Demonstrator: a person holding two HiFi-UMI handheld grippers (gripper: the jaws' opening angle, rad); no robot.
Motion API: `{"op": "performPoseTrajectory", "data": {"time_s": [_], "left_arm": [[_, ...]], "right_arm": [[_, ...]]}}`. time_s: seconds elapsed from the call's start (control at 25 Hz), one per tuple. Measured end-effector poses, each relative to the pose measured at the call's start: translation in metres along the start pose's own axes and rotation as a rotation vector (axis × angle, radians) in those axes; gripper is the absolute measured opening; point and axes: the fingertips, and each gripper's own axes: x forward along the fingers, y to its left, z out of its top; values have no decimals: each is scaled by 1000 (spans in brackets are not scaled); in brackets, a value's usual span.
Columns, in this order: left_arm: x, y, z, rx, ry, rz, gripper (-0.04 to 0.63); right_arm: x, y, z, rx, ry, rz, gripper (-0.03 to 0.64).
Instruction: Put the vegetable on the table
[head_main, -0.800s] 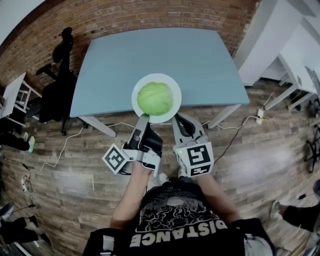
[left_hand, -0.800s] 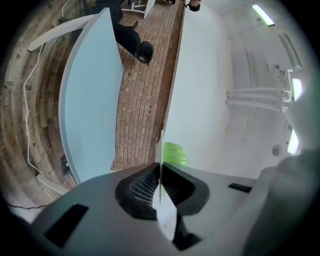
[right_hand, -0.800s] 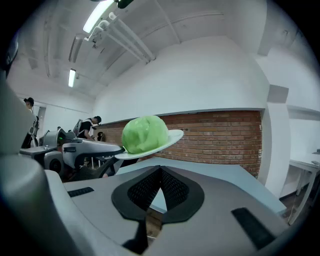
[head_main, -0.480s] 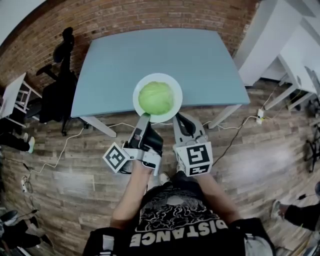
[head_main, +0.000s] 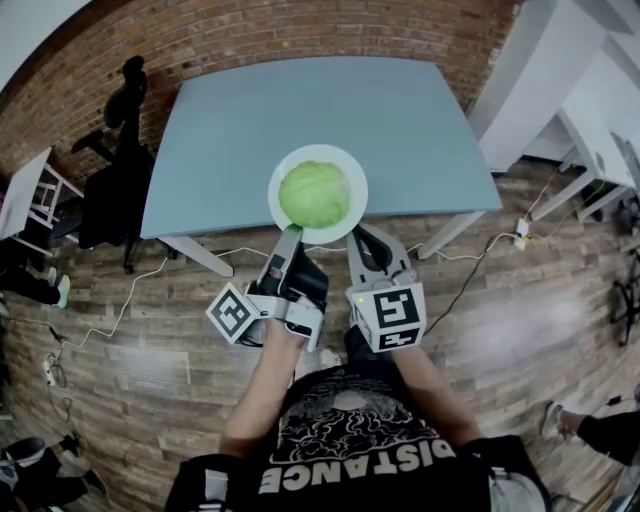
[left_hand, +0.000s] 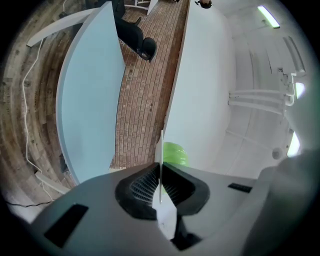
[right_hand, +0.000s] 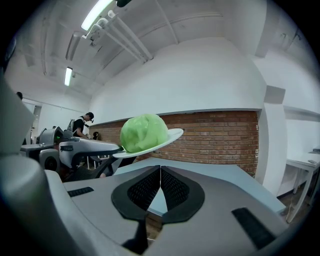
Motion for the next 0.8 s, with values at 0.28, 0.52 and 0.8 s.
{"op": "performPoseTrajectory", "data": {"time_s": [0.28, 0.52, 0.8], "left_arm": [[26, 13, 5, 7, -3, 12, 20], [63, 27, 11, 8, -17, 33, 20], [124, 51, 20, 6, -44, 71, 20]], "right_arm": [[24, -21, -3, 18, 10, 10, 9], [53, -53, -6, 34, 23, 23, 9], [100, -103, -6, 55, 49, 47, 9]]}}
